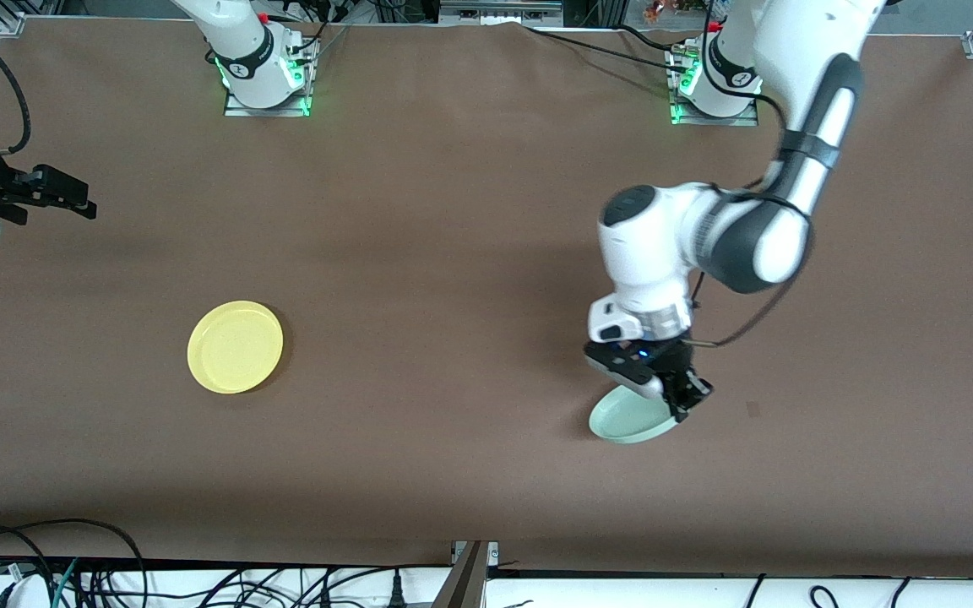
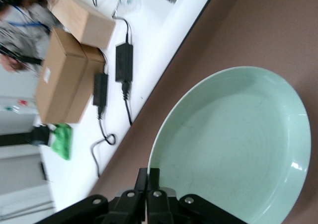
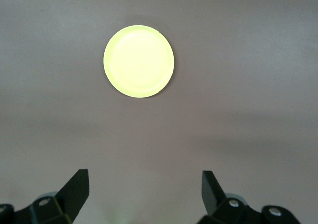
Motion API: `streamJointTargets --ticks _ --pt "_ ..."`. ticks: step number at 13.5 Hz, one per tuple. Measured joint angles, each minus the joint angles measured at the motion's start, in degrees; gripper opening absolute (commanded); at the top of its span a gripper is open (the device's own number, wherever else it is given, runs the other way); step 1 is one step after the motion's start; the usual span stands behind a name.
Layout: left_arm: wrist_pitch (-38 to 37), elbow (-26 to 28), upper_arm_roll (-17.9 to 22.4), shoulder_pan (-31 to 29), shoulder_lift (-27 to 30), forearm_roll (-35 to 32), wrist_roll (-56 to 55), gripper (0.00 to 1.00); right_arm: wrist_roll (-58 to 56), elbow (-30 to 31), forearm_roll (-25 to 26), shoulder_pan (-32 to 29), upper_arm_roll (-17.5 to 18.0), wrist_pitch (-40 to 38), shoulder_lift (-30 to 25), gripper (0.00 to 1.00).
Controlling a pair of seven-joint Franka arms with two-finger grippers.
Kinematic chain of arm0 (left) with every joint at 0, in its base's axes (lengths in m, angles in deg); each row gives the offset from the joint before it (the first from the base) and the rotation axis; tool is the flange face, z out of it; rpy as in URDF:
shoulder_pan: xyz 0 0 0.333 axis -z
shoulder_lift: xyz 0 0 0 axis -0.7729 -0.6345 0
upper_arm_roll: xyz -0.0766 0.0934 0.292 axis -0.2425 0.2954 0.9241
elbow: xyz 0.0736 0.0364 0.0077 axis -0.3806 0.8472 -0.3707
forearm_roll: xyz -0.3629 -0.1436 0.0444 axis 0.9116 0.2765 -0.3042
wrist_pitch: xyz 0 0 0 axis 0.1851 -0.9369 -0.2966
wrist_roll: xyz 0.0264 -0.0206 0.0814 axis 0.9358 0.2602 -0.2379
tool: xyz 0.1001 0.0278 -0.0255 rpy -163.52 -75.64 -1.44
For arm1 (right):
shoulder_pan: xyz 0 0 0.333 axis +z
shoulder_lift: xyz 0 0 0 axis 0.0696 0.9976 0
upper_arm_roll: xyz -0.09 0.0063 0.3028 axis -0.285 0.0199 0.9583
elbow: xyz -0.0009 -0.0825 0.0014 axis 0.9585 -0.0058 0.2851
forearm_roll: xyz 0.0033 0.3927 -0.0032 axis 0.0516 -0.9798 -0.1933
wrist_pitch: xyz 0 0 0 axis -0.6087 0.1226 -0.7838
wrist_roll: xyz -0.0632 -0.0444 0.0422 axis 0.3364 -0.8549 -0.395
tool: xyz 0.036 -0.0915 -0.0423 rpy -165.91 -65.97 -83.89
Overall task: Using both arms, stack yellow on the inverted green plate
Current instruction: 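Lift and flip the green plate upside down with the left gripper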
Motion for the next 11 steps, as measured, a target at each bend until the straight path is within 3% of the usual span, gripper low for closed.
streamJointTargets --ticks 7,11 --pt "-18.45 -5.21 -0.67 14.28 -6.75 -18.86 -6.96 0.0 0.0 -0.02 0.0 0.0 0.01 0.0 0.03 1.0" --pt "-26.68 -6.54 -0.67 19.97 -10.81 -22.84 -7.42 0.0 0.0 -0.03 0.0 0.09 0.11 0.0 0.04 1.0"
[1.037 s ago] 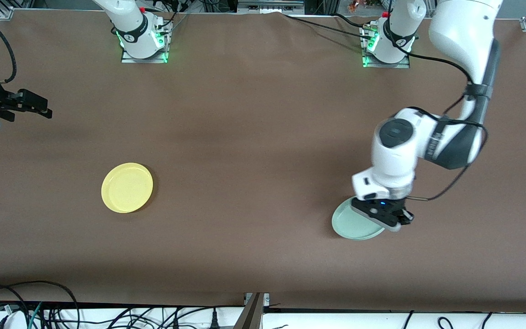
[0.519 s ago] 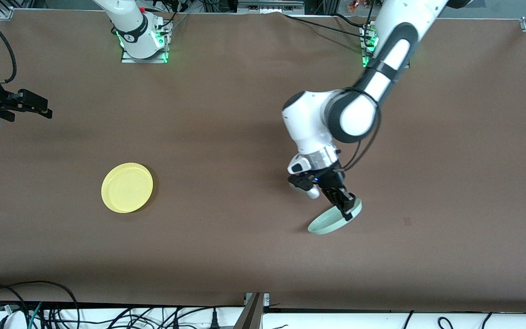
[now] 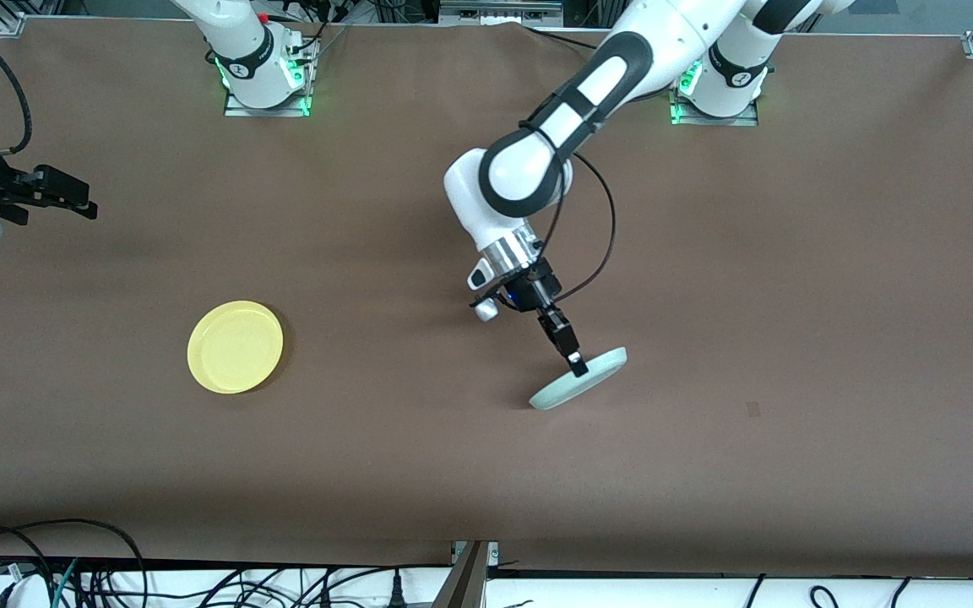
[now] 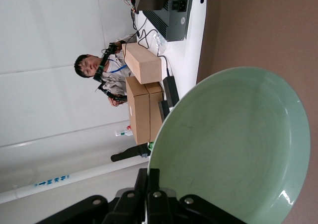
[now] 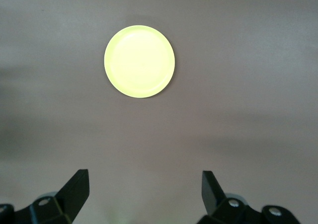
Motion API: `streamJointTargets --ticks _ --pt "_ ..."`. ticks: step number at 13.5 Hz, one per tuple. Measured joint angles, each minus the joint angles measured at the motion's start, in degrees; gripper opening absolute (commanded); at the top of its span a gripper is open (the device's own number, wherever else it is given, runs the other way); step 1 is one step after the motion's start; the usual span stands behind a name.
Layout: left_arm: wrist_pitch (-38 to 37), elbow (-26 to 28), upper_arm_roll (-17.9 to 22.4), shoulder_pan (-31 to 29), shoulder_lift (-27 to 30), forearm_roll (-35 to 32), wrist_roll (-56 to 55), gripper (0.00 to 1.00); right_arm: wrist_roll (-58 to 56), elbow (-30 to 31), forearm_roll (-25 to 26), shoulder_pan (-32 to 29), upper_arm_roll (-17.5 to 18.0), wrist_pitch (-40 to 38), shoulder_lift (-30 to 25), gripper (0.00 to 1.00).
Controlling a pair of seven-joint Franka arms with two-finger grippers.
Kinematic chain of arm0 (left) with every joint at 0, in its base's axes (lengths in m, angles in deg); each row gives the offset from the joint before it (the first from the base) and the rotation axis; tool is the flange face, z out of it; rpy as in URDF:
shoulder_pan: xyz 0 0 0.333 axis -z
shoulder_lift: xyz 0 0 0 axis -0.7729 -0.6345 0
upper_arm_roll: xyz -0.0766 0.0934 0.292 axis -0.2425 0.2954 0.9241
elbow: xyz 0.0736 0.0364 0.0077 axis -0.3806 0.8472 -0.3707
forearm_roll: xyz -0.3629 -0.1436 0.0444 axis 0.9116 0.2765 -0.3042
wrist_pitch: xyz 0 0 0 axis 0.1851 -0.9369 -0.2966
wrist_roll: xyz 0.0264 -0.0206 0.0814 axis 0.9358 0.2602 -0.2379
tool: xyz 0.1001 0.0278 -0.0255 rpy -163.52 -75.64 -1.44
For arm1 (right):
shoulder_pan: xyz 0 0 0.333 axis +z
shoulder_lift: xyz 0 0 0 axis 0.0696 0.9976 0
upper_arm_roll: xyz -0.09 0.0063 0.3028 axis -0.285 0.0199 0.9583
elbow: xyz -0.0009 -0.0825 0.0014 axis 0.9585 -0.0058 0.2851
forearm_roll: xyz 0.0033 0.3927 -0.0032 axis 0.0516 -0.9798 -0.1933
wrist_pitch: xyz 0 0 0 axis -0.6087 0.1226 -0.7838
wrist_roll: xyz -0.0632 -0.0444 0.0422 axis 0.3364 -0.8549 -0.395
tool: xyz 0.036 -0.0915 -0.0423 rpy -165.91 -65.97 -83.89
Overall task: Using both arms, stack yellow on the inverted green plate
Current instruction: 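Lift and flip the green plate upside down with the left gripper, then set the inverted green plate down mid-table and release the left gripper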
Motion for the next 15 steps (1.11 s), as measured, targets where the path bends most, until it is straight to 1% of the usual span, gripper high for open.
streamJointTargets --ticks 3,6,10,12,13,14,15 --pt "-4.85 -3.61 0.23 3.62 -4.16 -0.46 -0.14 0.0 0.02 -0.01 -0.25 0.52 0.2 -0.01 0.06 1.0" --pt "-8.15 -5.09 0.42 6.2 -7.37 -0.52 -2.69 0.0 0.05 -0.01 -0.27 0.78 0.2 -0.02 0.4 1.0" --pt "-10.65 -5.46 0.44 9.14 -9.02 -1.11 -6.81 0.0 0.06 -0.01 -0.27 0.78 0.18 -0.02 0.44 1.0" --pt "-11.43 -5.51 -0.82 9.61 -9.28 -0.93 -8.82 0.0 0.07 -0.01 -0.27 0.78 0.14 -0.02 0.44 1.0" --pt "-12.09 -5.56 -1.78 9.7 -9.34 -0.28 -10.02 0.02 0.07 -0.01 -0.27 0.78 0.13 -0.02 0.45 1.0" --pt "-12.71 -5.87 -2.65 9.84 -9.34 1.08 -11.23 0.13 0.07 -0.01 -0.27 0.78 0.13 -0.02 0.46 1.0" --pt "-13.03 -6.55 -3.68 9.92 -9.34 3.06 -11.81 0.21 0.07 -0.01 -0.27 0.78 0.13 -0.02 0.46 1.0"
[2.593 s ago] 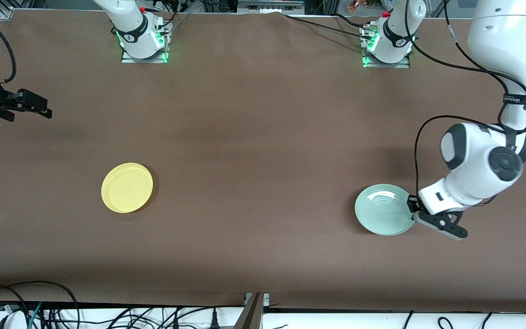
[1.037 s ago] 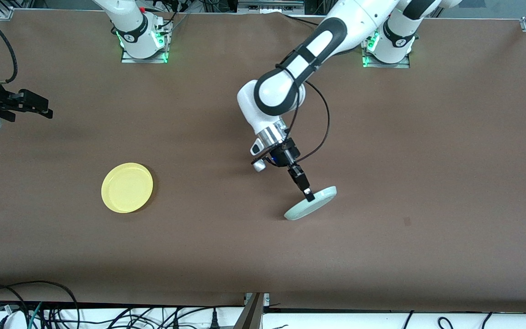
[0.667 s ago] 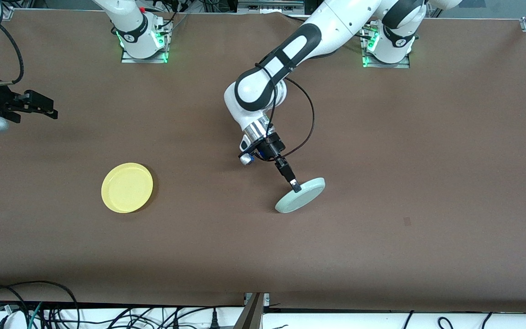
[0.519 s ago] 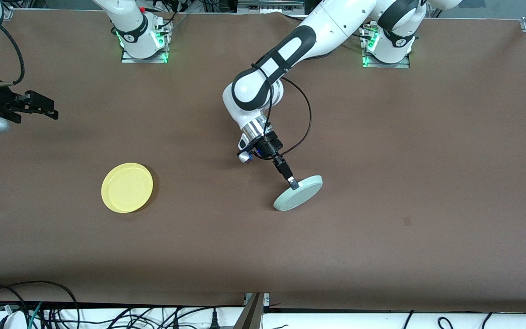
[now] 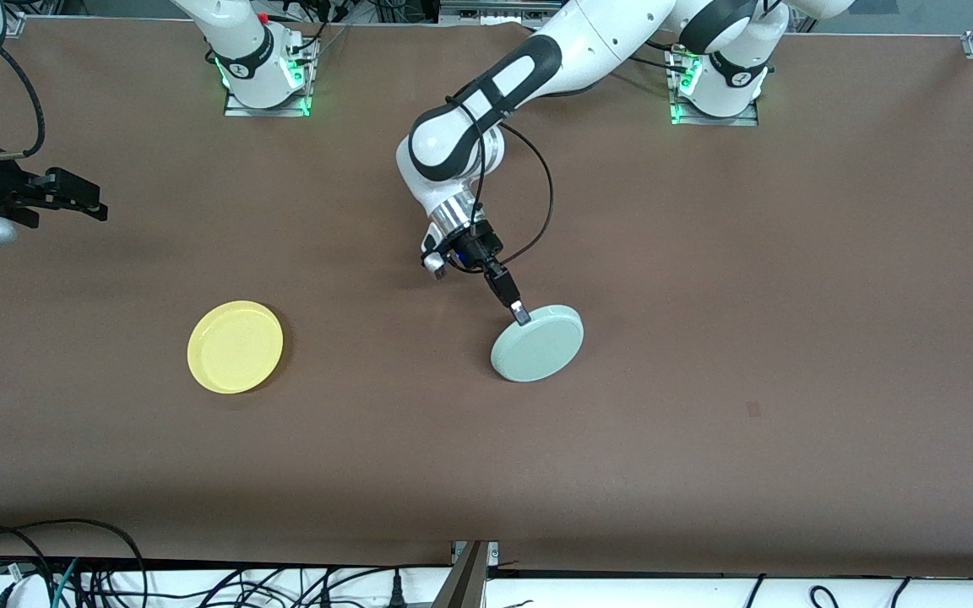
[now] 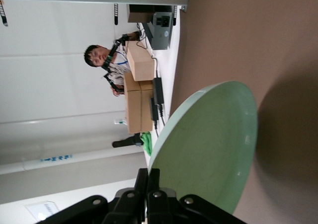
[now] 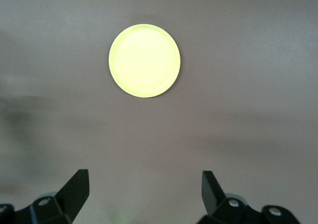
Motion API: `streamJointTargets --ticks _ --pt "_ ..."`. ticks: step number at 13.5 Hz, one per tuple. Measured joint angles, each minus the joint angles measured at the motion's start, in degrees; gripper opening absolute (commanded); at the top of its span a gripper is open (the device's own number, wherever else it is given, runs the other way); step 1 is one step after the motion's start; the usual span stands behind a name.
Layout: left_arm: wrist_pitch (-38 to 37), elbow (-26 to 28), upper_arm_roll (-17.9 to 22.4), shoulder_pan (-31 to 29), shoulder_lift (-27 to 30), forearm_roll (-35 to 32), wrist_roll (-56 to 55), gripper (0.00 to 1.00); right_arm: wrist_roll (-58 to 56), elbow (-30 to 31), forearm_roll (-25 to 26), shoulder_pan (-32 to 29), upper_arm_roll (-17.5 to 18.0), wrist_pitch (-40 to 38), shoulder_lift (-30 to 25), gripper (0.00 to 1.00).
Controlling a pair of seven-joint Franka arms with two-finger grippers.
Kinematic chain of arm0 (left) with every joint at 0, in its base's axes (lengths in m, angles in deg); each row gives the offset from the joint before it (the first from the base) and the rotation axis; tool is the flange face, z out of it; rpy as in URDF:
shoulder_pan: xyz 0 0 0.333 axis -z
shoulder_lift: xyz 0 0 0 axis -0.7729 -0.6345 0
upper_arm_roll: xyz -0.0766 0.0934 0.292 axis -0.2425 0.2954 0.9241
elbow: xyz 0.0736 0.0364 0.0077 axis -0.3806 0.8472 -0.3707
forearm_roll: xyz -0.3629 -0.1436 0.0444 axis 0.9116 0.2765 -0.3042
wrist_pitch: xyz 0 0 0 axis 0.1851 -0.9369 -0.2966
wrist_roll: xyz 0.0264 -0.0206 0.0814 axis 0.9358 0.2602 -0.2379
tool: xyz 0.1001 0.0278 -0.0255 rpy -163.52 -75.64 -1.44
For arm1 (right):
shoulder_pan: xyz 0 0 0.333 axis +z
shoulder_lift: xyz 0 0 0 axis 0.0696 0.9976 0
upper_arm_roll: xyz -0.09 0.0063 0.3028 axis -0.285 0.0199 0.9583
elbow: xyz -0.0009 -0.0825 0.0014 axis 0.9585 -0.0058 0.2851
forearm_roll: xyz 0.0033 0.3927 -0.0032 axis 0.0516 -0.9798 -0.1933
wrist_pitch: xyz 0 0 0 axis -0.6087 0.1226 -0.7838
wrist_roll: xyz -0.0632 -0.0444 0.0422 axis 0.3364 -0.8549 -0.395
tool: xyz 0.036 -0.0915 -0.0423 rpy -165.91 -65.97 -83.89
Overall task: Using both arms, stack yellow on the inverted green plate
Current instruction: 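Set the inverted green plate down mid-table and release the left gripper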
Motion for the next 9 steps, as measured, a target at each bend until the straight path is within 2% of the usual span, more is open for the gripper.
streamJointTargets --ticks 1,3,9 --pt "0.66 -0.78 -1.06 -0.03 -0.04 2.98 -0.63 0.34 0.0 0.0 0.0 0.0 -0.01 0.0 0.01 1.0" --pt "5.09 -1.98 -2.25 -0.17 -0.65 9.9 -2.63 1.0 0.01 0.0 0.0 0.0 -0.01 0.0 0.01 1.0" --pt "14.95 -5.06 -3.09 -2.53 -1.56 28.28 -8.92 1.0 0.03 0.0 0.0 -0.02 -0.24 0.0 0.02 1.0"
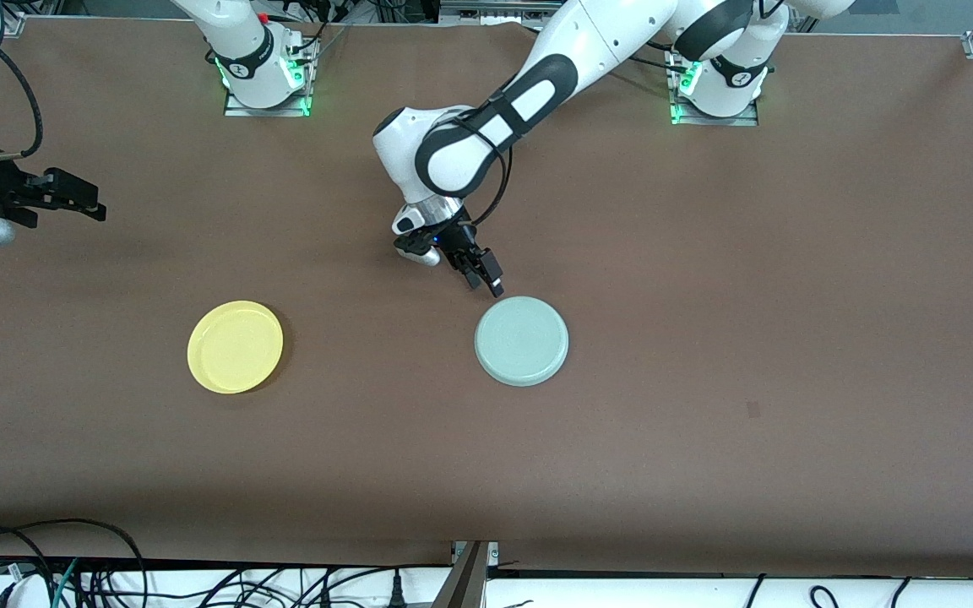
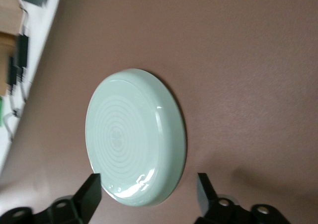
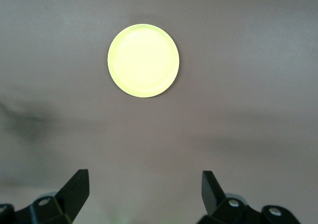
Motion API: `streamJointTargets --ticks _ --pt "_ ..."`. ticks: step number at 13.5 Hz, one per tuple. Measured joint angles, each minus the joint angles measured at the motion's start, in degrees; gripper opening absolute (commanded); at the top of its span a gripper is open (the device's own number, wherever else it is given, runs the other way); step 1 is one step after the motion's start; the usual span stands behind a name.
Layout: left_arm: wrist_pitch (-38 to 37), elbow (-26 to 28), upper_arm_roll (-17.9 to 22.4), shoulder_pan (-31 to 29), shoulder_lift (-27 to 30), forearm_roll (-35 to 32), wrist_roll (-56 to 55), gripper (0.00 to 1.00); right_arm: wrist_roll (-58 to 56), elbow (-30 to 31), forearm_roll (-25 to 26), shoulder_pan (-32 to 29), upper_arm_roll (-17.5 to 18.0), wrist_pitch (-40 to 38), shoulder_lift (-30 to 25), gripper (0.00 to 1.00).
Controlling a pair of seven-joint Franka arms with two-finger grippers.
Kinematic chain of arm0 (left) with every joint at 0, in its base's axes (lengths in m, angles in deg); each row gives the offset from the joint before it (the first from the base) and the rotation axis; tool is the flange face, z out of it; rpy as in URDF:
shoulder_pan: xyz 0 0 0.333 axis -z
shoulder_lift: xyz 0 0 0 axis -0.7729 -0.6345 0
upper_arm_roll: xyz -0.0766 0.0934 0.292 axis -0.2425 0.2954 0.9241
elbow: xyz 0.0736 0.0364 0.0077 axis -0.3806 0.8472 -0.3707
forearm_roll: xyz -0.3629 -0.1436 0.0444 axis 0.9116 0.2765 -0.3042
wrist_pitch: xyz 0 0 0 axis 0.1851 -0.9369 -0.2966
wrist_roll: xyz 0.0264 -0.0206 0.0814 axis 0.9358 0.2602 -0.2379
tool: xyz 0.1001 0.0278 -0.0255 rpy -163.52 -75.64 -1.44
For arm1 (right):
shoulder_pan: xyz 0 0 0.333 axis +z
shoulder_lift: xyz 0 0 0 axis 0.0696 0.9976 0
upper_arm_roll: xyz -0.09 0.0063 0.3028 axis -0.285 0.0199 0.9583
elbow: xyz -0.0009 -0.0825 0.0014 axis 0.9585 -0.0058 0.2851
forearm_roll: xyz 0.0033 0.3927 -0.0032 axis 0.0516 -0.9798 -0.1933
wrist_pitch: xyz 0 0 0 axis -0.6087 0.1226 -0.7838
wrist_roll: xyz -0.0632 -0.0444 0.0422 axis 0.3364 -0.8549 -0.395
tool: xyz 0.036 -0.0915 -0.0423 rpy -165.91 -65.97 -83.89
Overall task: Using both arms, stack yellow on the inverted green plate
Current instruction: 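Set the inverted green plate down mid-table and release the left gripper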
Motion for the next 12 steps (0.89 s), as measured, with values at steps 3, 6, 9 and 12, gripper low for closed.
streamJointTargets --ticks 3,6,9,12 --pt "0.46 -3.02 -0.34 -3.66 1.32 9.04 -0.98 1.0 0.04 0.0 0.0 -0.03 -0.07 0.21 0.74 1.0" --pt "0.48 -4.25 -0.42 -10.48 6.4 18.02 0.87 1.0 0.08 0.02 0.09 -0.62 -0.79 3.11 2.93 1.0" --pt "0.94 -4.11 -0.2 -19.55 12.86 27.82 9.63 1.0 0.14 0.22 -0.11 -2.06 -2.07 8.39 7.15 1.0" --pt "1.51 -3.78 0.07 -29.71 19.08 37.16 19.06 1.0 1.6 0.52 -3.39 -2.56 -2.18 16.64 13.21 0.99"
